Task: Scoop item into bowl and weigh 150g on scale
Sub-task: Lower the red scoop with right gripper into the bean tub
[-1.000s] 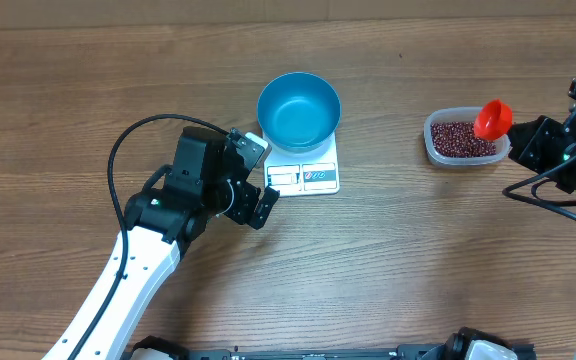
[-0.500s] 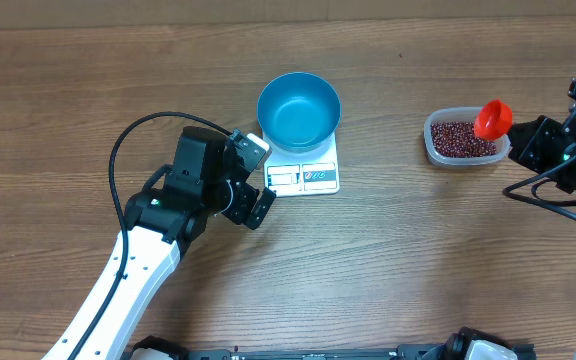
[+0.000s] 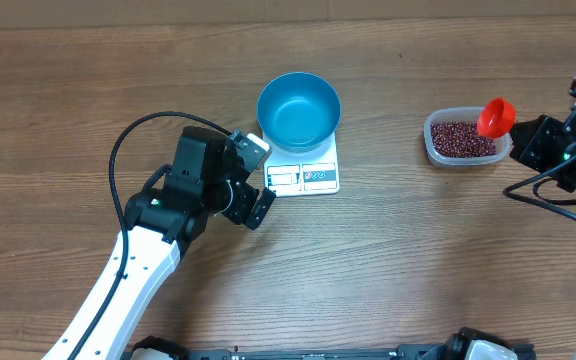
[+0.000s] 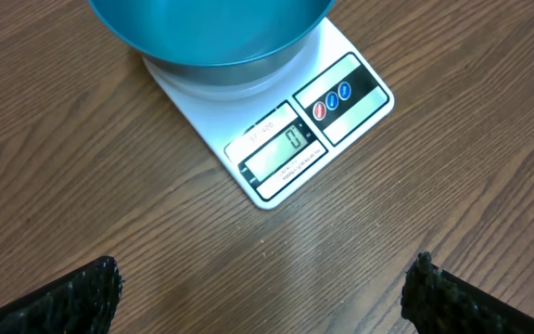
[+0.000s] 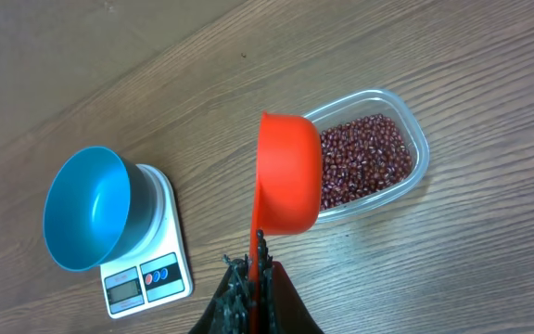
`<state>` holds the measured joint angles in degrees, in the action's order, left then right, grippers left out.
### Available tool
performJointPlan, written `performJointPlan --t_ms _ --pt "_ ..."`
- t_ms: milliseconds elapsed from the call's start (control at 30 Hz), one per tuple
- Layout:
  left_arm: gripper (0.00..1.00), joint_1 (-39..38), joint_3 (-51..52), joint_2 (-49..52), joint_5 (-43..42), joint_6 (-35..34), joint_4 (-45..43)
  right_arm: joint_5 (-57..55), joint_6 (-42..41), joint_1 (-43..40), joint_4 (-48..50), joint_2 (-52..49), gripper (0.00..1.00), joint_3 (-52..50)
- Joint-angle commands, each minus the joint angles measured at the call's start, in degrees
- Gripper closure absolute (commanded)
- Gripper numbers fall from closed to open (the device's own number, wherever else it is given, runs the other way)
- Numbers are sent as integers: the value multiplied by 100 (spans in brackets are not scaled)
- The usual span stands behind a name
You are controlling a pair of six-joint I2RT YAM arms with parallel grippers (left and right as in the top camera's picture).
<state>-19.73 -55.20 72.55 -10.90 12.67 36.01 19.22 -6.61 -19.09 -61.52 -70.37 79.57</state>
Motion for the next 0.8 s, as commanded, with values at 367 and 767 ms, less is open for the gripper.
performJointPlan --t_ms 367,767 --pt "0 31 31 31 37 -133 -24 -39 96 -15 37 4 96 173" --pt "0 31 31 31 39 -131 -24 -376 280 -15 -505 -1176 96 1235"
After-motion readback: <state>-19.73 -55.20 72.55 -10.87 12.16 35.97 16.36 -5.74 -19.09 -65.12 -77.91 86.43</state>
